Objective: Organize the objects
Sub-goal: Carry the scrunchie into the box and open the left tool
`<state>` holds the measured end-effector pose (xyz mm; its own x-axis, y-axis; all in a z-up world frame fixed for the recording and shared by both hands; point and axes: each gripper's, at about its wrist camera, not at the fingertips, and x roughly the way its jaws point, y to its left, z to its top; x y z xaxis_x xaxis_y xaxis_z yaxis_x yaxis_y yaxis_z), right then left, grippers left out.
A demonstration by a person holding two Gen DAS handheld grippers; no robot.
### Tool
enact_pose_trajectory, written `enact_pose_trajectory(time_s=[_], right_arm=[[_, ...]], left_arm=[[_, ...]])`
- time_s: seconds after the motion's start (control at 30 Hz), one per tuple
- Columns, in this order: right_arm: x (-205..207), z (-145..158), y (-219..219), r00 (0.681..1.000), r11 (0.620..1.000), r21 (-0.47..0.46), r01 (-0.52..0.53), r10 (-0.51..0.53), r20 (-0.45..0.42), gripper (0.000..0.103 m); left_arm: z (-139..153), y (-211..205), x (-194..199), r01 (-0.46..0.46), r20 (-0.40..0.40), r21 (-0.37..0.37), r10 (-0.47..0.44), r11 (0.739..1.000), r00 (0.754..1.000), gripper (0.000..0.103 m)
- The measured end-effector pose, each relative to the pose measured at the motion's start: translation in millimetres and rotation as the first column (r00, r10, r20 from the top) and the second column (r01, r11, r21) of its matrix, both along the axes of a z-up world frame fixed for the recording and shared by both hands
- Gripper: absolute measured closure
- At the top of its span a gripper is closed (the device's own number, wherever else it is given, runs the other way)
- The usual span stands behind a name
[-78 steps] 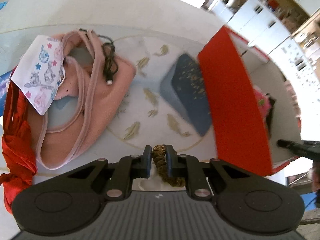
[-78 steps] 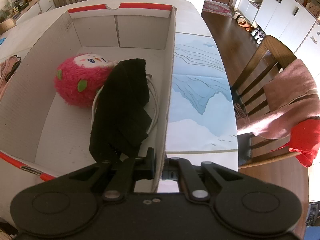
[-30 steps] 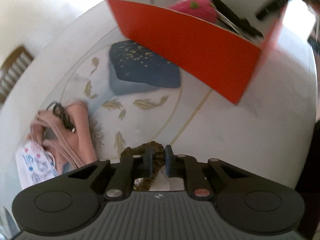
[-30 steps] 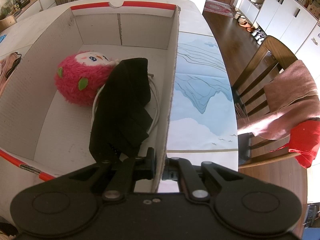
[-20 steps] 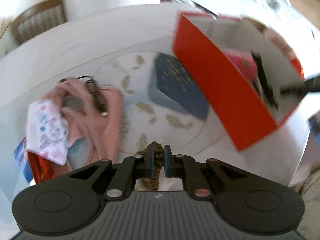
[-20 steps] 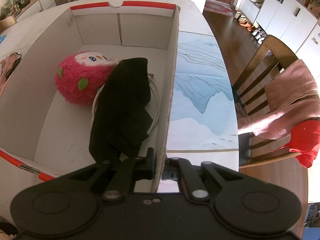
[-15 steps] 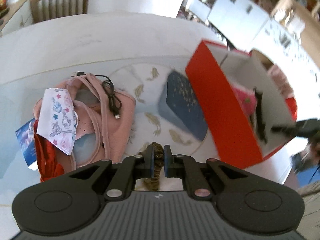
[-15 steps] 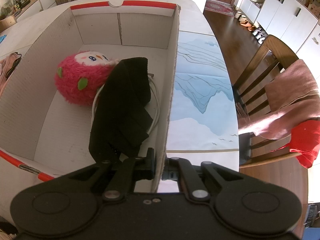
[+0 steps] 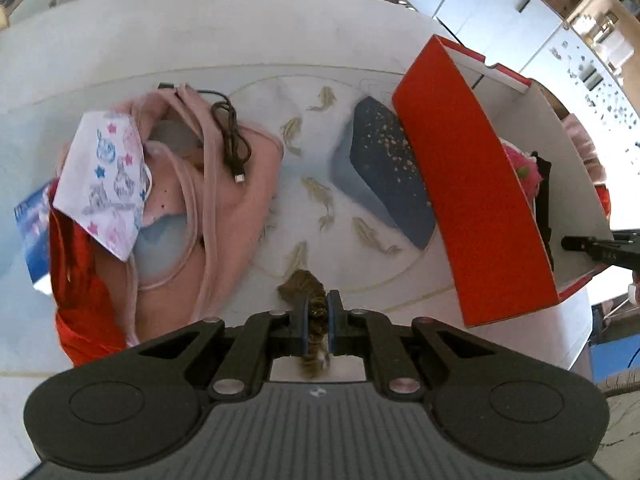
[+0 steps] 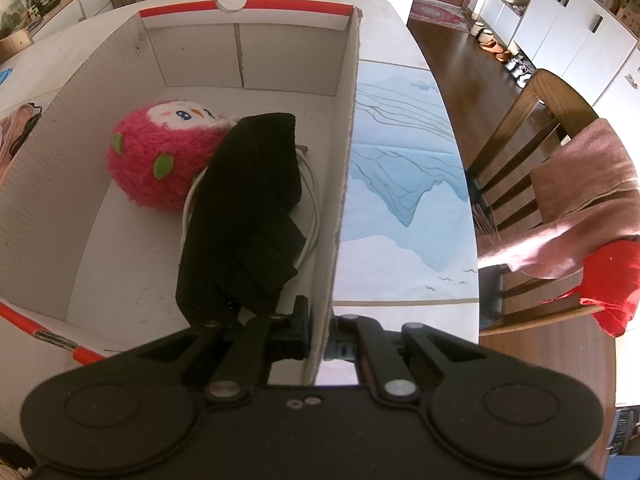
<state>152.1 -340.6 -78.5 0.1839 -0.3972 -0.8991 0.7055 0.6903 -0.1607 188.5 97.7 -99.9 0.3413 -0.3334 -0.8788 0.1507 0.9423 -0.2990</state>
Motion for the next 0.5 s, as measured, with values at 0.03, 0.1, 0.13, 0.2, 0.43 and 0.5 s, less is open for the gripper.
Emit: enact_pose_trajectory(time_s=[0.03, 0.1, 0.13, 0.2, 0.43, 0.5], right_arm=[[-0.4, -0.4, -0.4, 1.000, 1.000, 0.001, 0.004, -0.004, 0.001, 0.099], [-0.3, -0.4, -0.9, 1.000, 1.000, 0.003, 0.006, -0.006, -0.001, 0.099], [0.0, -0.4, -1.0, 1.000, 1.000, 0.002, 0.004, -0.004, -0.004, 0.099], [0.2, 0.2, -0.7, 1.000, 1.000, 0.000, 0.002, -0.002, -0.007, 0.099], [0.5, -0.7, -1.5, 1.000, 1.000, -0.001, 0.004, -0.004, -0.013, 0.099], [-0.1, -1.0, -1.9, 1.000, 1.000, -0.002, 0.007, -0.007, -0.012, 0.099]], left_arm=[[2.5, 3.7, 0.3, -0.027, 0.008, -0.035, 0.027, 0.999, 1.000, 0.096], [9.8, 6.2, 1.9, -0.048, 0.026, -0.041, 0.049, 0.998, 0.998, 0.096], [14.3, 7.9, 3.1, -0.051, 0.022, -0.065, 0.052, 0.997, 0.998, 0.096], [36.1, 19.6, 3.6, -0.089, 0.070, -0.196, 0.104, 0.977, 0.992, 0.096], [86.2, -4.4, 3.5, 0.029, 0.209, -0.194, 0.012, 0.981, 0.978, 0.096], [96.8, -13.1, 2.7, 0.059, 0.236, -0.210, -0.008, 0.976, 0.972, 0.096]])
